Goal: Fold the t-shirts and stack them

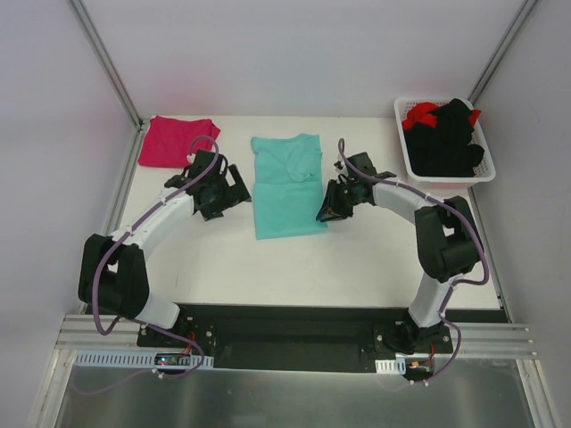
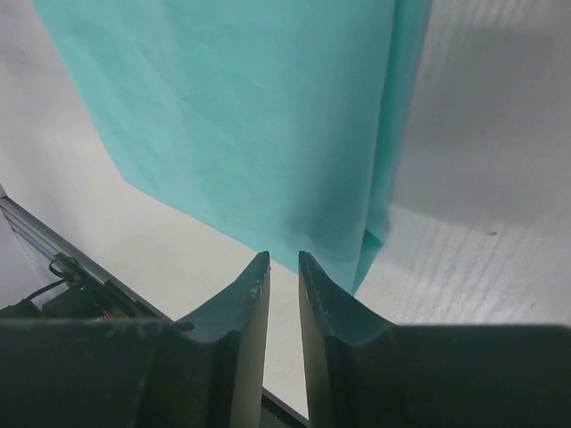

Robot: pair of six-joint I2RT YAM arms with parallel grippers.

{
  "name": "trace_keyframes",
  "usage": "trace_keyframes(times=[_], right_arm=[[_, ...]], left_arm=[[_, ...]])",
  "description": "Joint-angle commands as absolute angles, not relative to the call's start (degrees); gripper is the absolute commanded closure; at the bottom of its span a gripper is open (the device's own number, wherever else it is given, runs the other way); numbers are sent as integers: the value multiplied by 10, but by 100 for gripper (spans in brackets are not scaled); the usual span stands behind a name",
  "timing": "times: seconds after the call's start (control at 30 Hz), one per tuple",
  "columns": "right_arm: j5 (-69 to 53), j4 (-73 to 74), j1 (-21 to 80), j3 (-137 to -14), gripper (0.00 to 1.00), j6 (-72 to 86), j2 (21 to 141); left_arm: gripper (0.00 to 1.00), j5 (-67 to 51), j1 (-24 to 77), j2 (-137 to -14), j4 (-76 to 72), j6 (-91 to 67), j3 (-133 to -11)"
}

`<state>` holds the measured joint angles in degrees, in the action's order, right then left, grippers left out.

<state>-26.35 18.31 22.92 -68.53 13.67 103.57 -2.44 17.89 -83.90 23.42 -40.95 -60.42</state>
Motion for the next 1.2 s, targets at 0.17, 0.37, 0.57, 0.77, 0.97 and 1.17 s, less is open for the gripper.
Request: trace_keyframes(times=[0.17, 0.37, 0.57, 0.77, 0.97, 1.17], right_arm=[[-258, 162, 232, -650, 79, 129, 1065], [-255, 163, 231, -635, 79, 127, 1053], [-248, 164, 233, -610, 79, 119, 1037], [-239, 161, 237, -572, 80, 111, 1023], [-241, 162, 242, -556, 80, 113, 1012], [-229, 192, 250, -553, 74, 120, 944]], left_arm=[[1, -11, 170, -807, 254, -396, -608], [1, -11, 168, -798, 254, -396, -601], [1, -9, 167, -790, 255, -395, -592], [1, -7, 164, -781, 256, -392, -585], [1, -11, 164, -779, 256, -398, -583], [1, -37, 165, -774, 244, -423, -552]])
